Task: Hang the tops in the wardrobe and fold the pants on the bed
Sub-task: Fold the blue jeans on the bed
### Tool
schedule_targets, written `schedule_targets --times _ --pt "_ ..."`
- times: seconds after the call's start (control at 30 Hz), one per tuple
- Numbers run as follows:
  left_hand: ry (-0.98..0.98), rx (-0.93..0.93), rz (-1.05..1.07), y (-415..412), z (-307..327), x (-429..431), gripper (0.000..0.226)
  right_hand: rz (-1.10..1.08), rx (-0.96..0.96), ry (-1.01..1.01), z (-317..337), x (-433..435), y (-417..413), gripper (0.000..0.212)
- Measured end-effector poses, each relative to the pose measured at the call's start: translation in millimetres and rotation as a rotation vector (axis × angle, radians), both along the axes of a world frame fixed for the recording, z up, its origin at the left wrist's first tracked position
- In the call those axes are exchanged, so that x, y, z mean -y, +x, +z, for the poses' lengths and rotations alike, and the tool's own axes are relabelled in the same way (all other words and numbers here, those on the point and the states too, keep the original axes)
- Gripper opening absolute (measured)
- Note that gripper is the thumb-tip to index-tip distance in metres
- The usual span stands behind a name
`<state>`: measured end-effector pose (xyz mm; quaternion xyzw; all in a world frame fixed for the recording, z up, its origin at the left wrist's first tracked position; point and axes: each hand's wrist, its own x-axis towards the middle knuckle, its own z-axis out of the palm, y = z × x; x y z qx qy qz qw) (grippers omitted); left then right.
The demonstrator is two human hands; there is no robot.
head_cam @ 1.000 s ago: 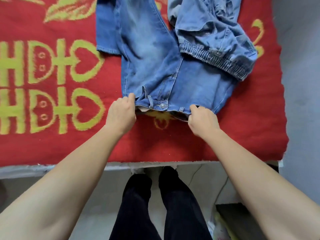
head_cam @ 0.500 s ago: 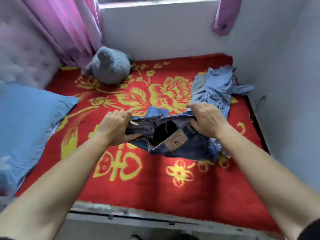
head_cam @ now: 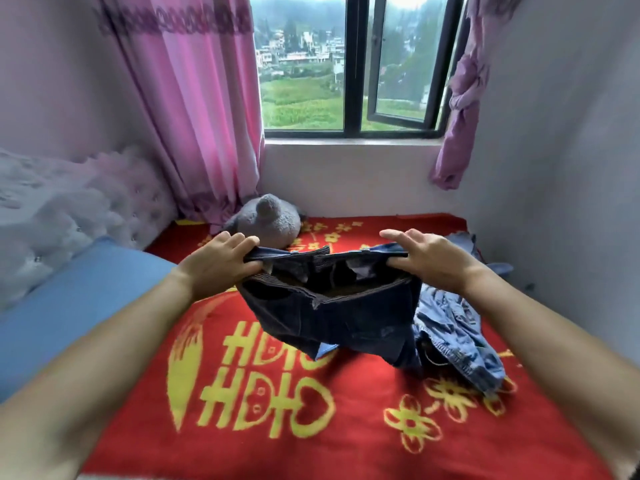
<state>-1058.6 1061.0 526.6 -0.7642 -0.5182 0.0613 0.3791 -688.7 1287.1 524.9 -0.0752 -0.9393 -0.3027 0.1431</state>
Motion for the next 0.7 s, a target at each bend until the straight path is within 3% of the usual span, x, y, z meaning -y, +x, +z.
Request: schedule_targets --times 0.1,0.17,0.23,0.33,0.5,0.6,0.63,0.7 --pt "0.023 0.126 0.047 -30.2 1.3 28.3 0.019 -0.038 0.032 -0.055 9.8 39.6 -35.2 0.006" --pt "0.017 0.225 0.091 -43.5 9.4 45.8 0.013 -0.033 0.013 -0.137 12.9 67.0 -54.1 0.038" --pt "0.015 0.329 0.133 -56.9 19.4 61.2 0.023 -0.007 0.05 -0.163 17.7 93.6 -70.1 0.067" --pt "0.033 0.393 0.178 -78.1 35.4 77.6 0.039 -0.006 0.132 -0.1 30.7 118.0 -87.7 0.082" --pt "0.153 0.492 0.147 -98.7 62.4 85.1 0.052 0.038 -0.125 -0.03 50.0 115.1 -105.5 0.038" --pt "0.174 0.471 0.131 -100.5 66.4 82.3 0.053 -0.098 -0.193 -0.199 60.0 107.1 -104.1 0.02" --pt "0.168 0.481 0.132 -100.4 64.4 80.7 0.055 -0.159 -0.17 -0.263 61.0 103.8 -101.2 0.029" --pt "0.163 0.508 0.16 -99.5 54.4 77.7 0.057 -0.2 -0.132 -0.286 54.4 93.0 -97.5 0.069"
